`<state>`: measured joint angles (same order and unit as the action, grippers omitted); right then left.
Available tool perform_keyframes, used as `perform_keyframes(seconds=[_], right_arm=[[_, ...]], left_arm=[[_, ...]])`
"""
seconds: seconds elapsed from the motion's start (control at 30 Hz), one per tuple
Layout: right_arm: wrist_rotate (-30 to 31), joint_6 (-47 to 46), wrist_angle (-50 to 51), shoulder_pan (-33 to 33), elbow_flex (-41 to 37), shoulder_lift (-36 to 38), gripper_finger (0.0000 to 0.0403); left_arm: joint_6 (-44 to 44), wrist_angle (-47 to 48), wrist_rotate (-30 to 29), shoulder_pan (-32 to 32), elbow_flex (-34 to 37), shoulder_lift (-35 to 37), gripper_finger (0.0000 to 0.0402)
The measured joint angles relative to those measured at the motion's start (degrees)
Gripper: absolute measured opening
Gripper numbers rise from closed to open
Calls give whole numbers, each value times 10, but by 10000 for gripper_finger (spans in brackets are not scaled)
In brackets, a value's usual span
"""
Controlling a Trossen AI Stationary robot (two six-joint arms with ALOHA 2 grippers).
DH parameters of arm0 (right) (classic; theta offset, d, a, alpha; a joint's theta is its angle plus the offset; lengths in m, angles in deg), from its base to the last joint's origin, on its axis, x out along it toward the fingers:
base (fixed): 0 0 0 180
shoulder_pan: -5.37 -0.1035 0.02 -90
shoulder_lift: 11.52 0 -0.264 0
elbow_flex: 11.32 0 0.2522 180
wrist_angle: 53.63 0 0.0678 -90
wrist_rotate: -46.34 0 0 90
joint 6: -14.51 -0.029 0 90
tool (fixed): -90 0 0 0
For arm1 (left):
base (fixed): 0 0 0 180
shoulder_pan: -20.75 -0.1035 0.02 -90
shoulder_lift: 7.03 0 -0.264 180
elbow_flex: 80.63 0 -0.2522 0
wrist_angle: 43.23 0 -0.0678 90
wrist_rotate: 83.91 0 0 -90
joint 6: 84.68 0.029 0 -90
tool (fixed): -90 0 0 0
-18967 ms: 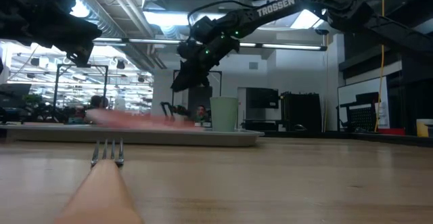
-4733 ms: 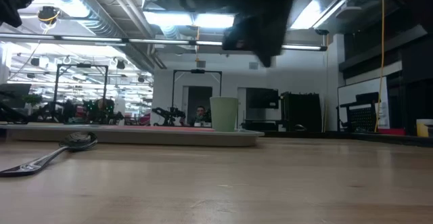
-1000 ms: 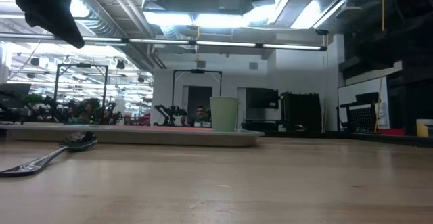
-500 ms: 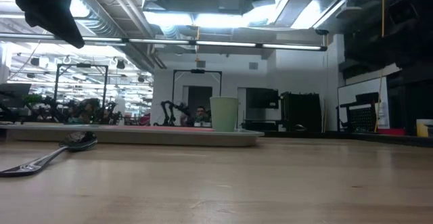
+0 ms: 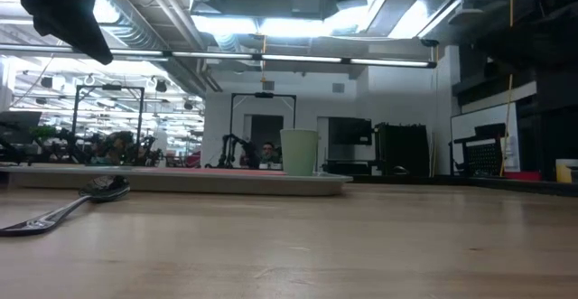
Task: Pick and place plate/cup/fork/spoon on tray
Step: Put the black spoon on the gray tray to the left of the light pink plate
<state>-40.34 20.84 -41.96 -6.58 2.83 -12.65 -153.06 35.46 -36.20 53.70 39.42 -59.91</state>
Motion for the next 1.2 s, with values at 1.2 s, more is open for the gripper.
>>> perform_keyframes(seconds=[1.2], right_arm=[[1,0,-1,2,0,0,122]], left_arm=[[13,-82,-170,0,0,0,41]])
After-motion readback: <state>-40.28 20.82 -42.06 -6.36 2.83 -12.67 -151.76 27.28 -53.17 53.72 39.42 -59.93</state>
